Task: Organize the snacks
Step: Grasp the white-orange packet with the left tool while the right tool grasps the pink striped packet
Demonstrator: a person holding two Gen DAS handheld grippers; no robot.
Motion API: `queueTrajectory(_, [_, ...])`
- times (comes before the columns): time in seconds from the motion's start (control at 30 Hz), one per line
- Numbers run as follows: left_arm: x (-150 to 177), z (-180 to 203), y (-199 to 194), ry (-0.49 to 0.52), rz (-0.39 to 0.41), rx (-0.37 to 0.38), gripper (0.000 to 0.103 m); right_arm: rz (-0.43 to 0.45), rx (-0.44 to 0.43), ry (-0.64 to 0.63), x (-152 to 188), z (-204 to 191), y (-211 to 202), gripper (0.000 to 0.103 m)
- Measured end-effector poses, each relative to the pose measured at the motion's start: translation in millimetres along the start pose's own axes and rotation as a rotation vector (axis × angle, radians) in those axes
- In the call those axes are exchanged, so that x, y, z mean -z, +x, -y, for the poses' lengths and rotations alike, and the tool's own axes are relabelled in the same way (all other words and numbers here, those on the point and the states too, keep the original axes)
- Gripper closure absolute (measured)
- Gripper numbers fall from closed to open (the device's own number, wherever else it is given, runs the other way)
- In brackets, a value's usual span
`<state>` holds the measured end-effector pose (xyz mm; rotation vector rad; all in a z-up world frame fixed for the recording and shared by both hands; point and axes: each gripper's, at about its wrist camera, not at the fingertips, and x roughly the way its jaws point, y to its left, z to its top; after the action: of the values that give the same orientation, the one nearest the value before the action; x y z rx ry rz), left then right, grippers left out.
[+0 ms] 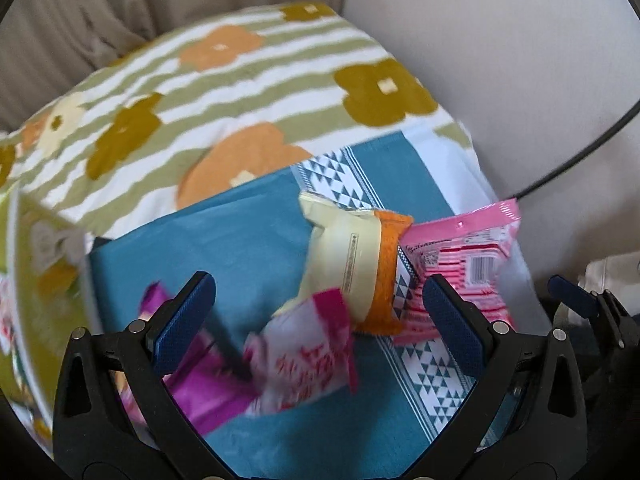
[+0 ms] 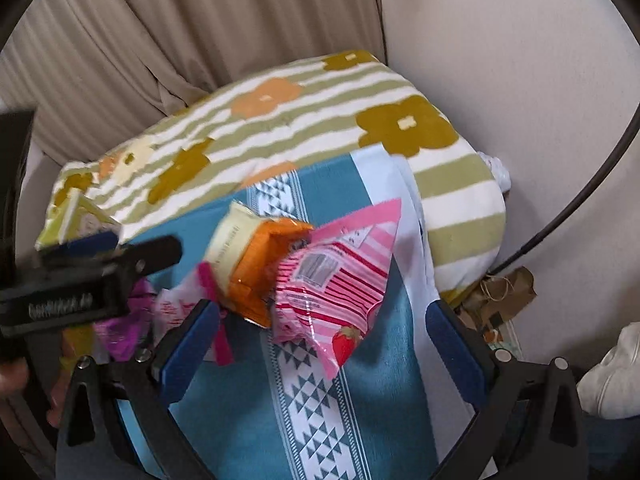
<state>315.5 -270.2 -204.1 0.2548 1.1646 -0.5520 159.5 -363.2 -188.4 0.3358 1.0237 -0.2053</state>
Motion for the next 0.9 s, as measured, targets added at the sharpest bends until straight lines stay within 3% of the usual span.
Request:
queueTrajectory(0.4, [-13, 11, 81, 0.089, -0.141, 0.049, 0.001, -0.012, 0.105, -0.009, -3, -8, 46, 0.001])
queueTrajectory(0.5, [-12, 11, 92, 0.098, -0.162, 0.065, 0.013, -0.026, 0.119, -0.019, -4, -10, 56, 0.005])
queueTrajectory(0.57, [-11, 11, 97, 0.1, -0.18, 0.08, 0.03, -0.037, 0.126, -0.034, -3, -11, 61, 0.008])
queueTrajectory(0.63, [-11, 12, 102, 0.102, -0.192, 0.097, 0.039, -0.048, 0.129, -0.047, -2, -13, 66, 0.013])
queueTrajectory(0.9, [-17, 0, 102, 0.07, -0.166, 0.089, 0.043, -0.065, 0.12, -0.085, -9, -11, 74, 0.018])
